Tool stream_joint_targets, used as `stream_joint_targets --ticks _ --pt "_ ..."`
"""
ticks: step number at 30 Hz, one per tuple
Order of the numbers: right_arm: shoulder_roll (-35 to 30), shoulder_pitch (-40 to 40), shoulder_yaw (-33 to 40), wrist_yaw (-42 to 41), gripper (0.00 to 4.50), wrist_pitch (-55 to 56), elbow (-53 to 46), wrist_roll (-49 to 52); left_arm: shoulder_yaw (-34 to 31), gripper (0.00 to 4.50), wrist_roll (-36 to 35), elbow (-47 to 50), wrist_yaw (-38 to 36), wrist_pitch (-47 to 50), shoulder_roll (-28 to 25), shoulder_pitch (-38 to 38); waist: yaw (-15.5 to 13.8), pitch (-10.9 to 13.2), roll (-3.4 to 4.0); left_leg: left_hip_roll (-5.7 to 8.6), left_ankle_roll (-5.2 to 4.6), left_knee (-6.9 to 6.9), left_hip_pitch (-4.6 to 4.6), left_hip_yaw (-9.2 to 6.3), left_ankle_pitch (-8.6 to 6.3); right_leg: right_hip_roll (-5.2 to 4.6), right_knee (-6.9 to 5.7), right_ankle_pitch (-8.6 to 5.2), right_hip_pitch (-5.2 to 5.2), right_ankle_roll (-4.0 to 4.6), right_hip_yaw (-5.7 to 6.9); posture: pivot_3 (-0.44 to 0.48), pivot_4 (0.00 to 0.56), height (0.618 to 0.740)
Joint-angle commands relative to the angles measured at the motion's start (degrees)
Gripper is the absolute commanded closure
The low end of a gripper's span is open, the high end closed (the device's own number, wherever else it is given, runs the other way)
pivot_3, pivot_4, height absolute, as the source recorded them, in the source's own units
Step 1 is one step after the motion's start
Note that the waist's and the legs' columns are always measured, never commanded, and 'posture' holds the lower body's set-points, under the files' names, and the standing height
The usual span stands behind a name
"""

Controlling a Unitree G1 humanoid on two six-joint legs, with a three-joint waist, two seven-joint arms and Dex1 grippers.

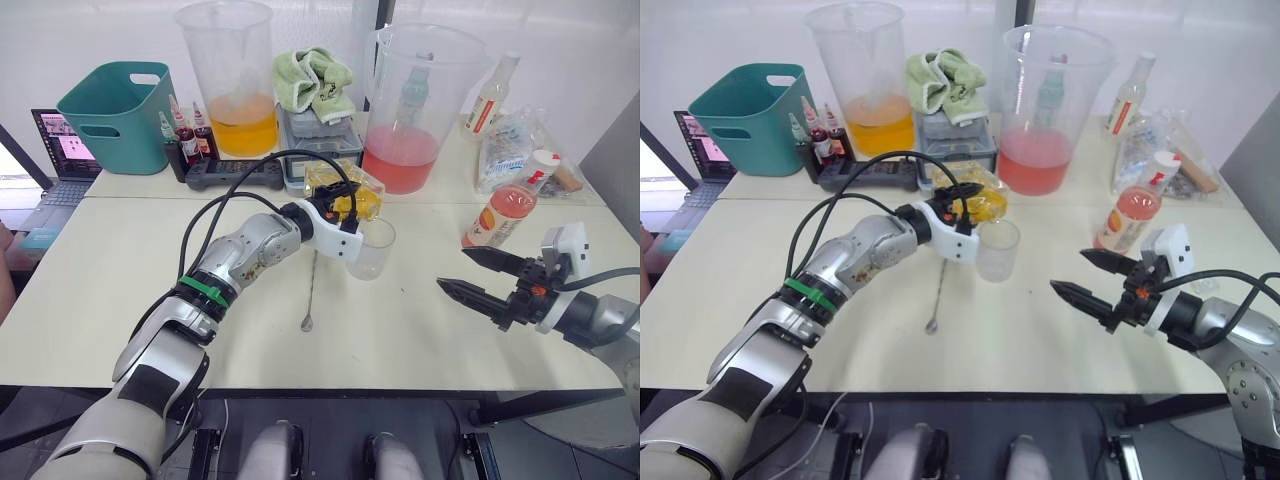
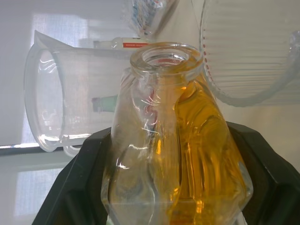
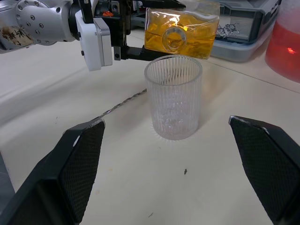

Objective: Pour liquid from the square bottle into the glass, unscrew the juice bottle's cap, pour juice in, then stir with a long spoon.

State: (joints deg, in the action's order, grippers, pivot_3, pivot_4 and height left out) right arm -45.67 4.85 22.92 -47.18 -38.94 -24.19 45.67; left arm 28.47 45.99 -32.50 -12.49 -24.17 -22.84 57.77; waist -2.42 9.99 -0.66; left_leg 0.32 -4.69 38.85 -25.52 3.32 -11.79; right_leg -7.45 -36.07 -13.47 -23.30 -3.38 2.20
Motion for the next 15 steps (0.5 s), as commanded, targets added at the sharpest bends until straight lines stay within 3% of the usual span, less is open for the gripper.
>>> stream_joint_targets --ticks 1,15 --pt "0.0 0.7 0.9 0.1 0.00 1.6 -0.7 0.0 -1.4 1.72 0.7 4.6 4.0 -1.5 -0.3 3.4 0.0 0.0 0.00 0.00 0.00 0.00 0.00 0.00 0.00 0.00 0.00 0.00 0.00 0.00 0.00 0.000 0.150 0.736" --pt "0.1 1.1 0.5 -0.3 0.00 1.7 -0.2 -0.4 -1.6 1.72 3.2 5.0 5.5 -2.6 -0.6 4.3 0.0 0.0 0.00 0.00 0.00 0.00 0.00 0.00 0.00 0.00 -0.01 0.00 0.00 0.00 0.00 0.000 0.150 0.736"
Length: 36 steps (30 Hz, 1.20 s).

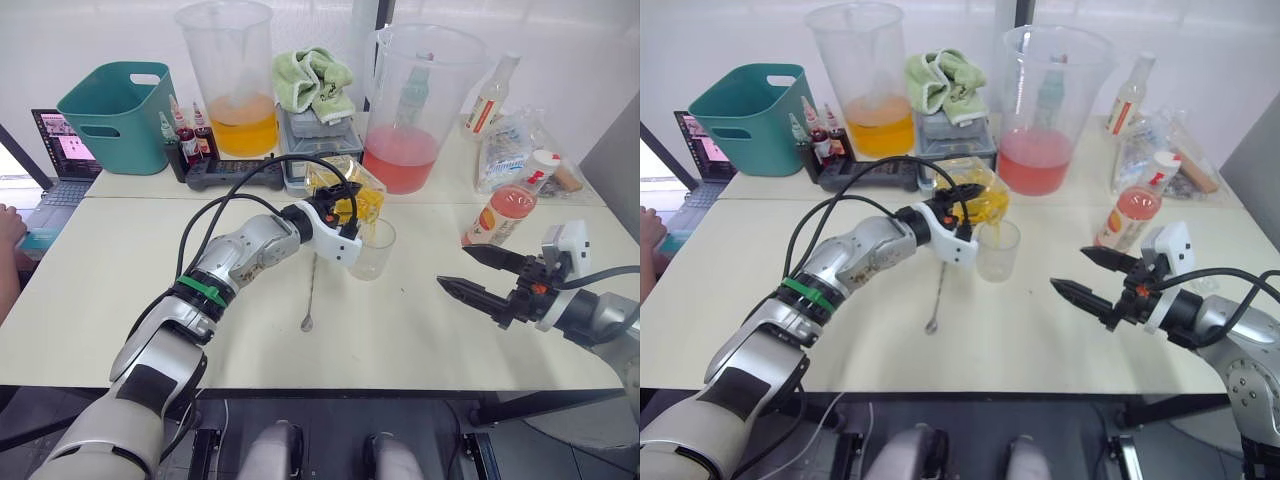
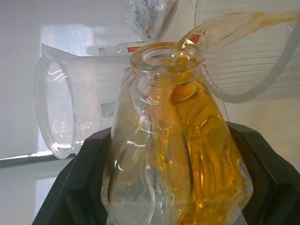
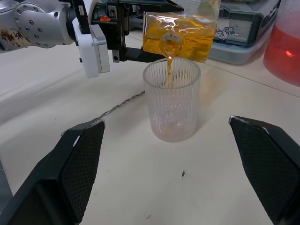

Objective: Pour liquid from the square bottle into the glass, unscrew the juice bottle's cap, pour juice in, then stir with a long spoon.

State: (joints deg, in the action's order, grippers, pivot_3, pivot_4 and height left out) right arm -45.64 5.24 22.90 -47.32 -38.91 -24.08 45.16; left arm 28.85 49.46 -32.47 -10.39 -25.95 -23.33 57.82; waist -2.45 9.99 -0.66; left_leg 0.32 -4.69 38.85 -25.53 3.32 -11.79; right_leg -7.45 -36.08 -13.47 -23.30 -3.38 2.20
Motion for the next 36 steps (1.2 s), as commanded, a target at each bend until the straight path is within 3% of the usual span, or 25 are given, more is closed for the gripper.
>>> stream_joint_targets --ticks 1,20,33,36 --pt "0.0 0.8 0.5 -0.2 0.00 1.6 -0.3 0.1 -2.0 1.72 -0.1 5.1 3.6 -0.8 -0.1 4.5 0.0 0.0 0.00 0.00 0.00 0.00 0.00 0.00 0.00 0.00 0.00 0.00 0.00 0.00 0.00 0.000 0.150 0.736" --pt "-0.4 0.9 0.4 -0.7 0.00 1.3 -0.1 0.2 -3.3 1.72 -1.7 5.0 2.5 0.7 0.5 5.1 0.0 0.0 0.00 0.00 0.00 0.00 0.00 0.00 0.00 0.00 0.00 0.00 0.00 0.00 0.00 0.000 0.150 0.736" --pt "-0.8 2.3 -0.5 -1.2 0.00 1.5 1.0 -0.5 -7.9 1.72 -14.1 10.5 -6.4 5.9 2.6 3.4 0.1 0.0 0.00 0.00 0.00 0.01 0.00 0.00 0.00 0.00 -0.02 0.00 -0.01 0.00 0.00 0.000 0.150 0.736" --pt "-1.1 3.6 -1.2 -1.9 0.00 1.4 1.8 -0.7 -12.0 1.72 -23.4 14.0 -11.3 11.4 5.1 1.3 0.1 0.0 0.01 0.00 0.00 0.01 0.00 0.00 0.00 0.00 -0.02 0.00 -0.01 0.00 0.00 0.000 0.150 0.736"
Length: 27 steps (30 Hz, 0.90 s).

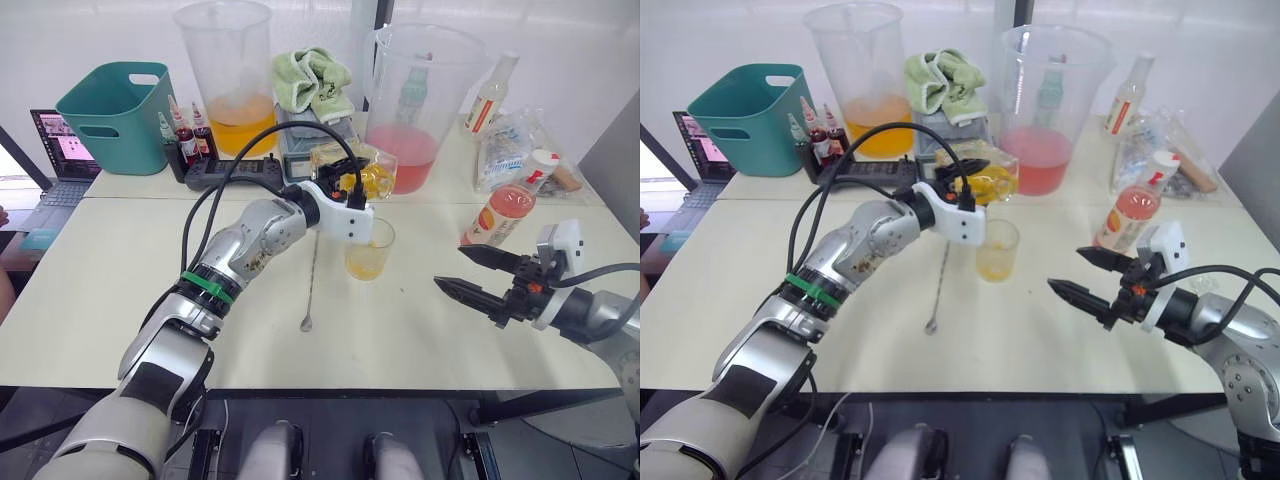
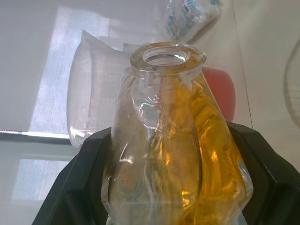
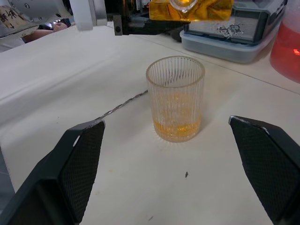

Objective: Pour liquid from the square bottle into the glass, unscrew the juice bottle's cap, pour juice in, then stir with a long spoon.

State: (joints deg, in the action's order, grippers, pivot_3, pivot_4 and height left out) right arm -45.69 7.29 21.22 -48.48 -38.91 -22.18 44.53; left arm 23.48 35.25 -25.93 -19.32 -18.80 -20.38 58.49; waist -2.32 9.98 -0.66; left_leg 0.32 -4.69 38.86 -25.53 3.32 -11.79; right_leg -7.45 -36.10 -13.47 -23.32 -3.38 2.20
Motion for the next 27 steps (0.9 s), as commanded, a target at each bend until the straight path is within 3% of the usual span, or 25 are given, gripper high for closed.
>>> stream_joint_targets --ticks 1,6,13,20,27 --pt "-1.1 1.9 0.3 -1.0 0.00 1.4 0.1 -0.1 -7.8 1.72 -11.4 8.6 -3.5 6.0 2.8 0.0 0.0 0.0 0.00 0.00 0.00 0.00 0.00 0.01 0.00 0.00 -0.01 0.00 0.00 0.00 -0.01 0.000 0.150 0.736" --pt "-1.6 3.6 -0.4 -2.4 0.00 1.1 1.2 -0.2 -15.1 1.72 -21.0 13.5 -6.4 21.2 5.8 -1.1 0.2 0.0 0.01 -0.01 0.00 0.02 0.01 -0.01 0.00 0.01 -0.03 0.00 0.00 0.00 0.00 0.000 0.150 0.736" --pt "-2.3 7.1 -2.4 -4.3 0.00 0.7 3.4 -0.3 -26.6 1.72 -30.0 13.5 -2.5 38.6 5.5 -0.2 0.9 0.0 0.00 -0.02 0.01 0.02 0.04 -0.05 0.01 0.04 -0.07 0.00 0.00 0.00 0.00 0.000 0.150 0.736" --pt "-2.5 9.8 -4.4 -5.9 0.00 0.8 5.5 -1.0 -32.8 1.72 -33.5 12.7 2.9 43.9 3.0 -2.8 0.8 0.0 0.00 0.01 0.02 0.02 0.02 -0.07 0.01 0.03 -0.08 0.01 0.02 -0.01 0.01 0.000 0.150 0.736" --pt "-2.5 11.7 -5.5 -6.8 0.00 1.1 7.1 -2.1 -36.1 1.72 -38.7 13.2 4.2 43.6 4.8 -7.9 0.0 0.0 -0.02 0.02 0.05 0.02 0.02 -0.08 0.03 0.03 -0.07 0.07 0.04 -0.02 0.00 0.000 0.150 0.736"
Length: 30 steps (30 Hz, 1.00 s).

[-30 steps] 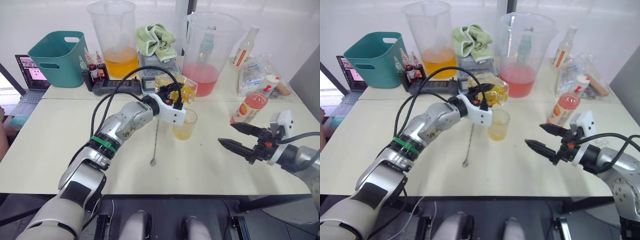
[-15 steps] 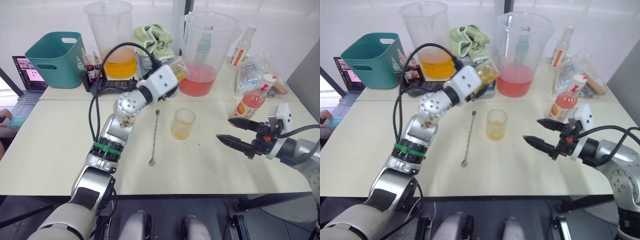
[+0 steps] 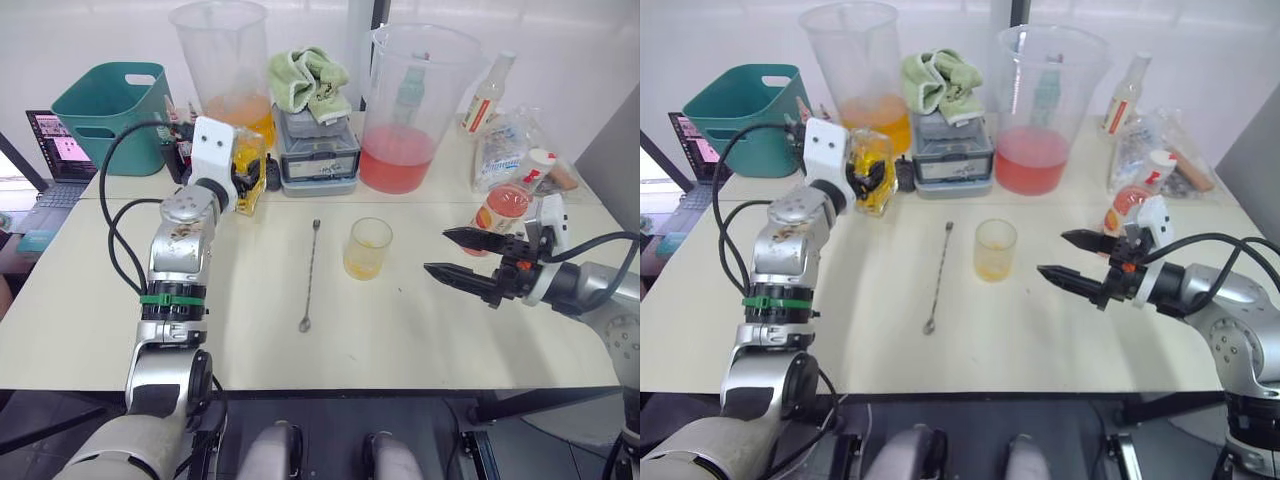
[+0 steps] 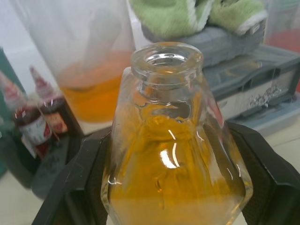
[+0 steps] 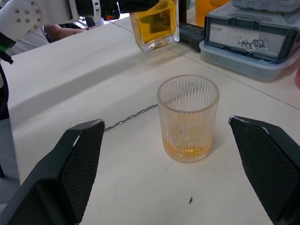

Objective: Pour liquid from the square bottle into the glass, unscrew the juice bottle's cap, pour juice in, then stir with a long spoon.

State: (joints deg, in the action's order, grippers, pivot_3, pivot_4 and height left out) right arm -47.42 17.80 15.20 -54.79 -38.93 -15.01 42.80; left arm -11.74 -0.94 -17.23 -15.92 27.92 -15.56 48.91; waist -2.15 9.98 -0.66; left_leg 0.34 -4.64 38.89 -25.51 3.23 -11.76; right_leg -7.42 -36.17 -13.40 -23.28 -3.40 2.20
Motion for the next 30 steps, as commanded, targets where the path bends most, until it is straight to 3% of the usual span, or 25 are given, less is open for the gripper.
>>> stream_joint_targets --ticks 1,16,17,19,30 --pt "-0.8 1.2 0.6 -0.6 0.00 1.2 0.0 -0.4 -1.0 1.72 -2.9 4.4 1.1 -2.8 0.2 1.5 -0.2 0.0 -0.03 0.00 0.02 0.00 -0.01 -0.01 0.01 0.00 0.01 0.02 0.00 0.00 0.00 0.000 0.150 0.736" --pt "-1.1 0.7 1.3 -1.9 0.00 1.5 0.3 -1.0 0.3 1.72 -5.0 3.9 4.3 2.7 0.4 -0.5 -0.1 0.0 -0.07 0.00 0.06 -0.02 0.01 -0.01 0.04 0.00 0.05 0.15 0.00 0.01 0.02 0.000 0.150 0.736" --pt "-1.1 0.8 1.3 -2.0 0.00 1.5 0.4 -1.0 0.3 0.64 -5.1 4.1 4.4 2.8 0.3 -0.3 -0.1 0.0 -0.07 0.00 0.06 -0.02 0.01 -0.01 0.04 0.00 0.05 0.15 0.00 0.02 0.03 0.000 0.150 0.736" --pt "-1.1 1.1 1.1 -2.1 0.00 1.6 0.7 -1.1 0.0 0.02 -5.2 4.6 4.8 2.3 0.0 0.3 -0.1 0.0 -0.07 0.00 0.06 -0.01 0.01 -0.01 0.04 0.00 0.07 0.15 0.01 0.02 0.03 0.000 0.150 0.736" --pt "-0.7 1.8 0.7 -2.7 0.00 2.0 1.6 -1.3 0.6 0.02 -6.4 11.0 3.7 -0.9 -1.9 1.8 -0.1 0.0 -0.07 -0.01 0.09 -0.01 0.06 0.00 0.05 0.00 0.08 0.16 0.04 0.03 0.01 0.000 0.150 0.736"
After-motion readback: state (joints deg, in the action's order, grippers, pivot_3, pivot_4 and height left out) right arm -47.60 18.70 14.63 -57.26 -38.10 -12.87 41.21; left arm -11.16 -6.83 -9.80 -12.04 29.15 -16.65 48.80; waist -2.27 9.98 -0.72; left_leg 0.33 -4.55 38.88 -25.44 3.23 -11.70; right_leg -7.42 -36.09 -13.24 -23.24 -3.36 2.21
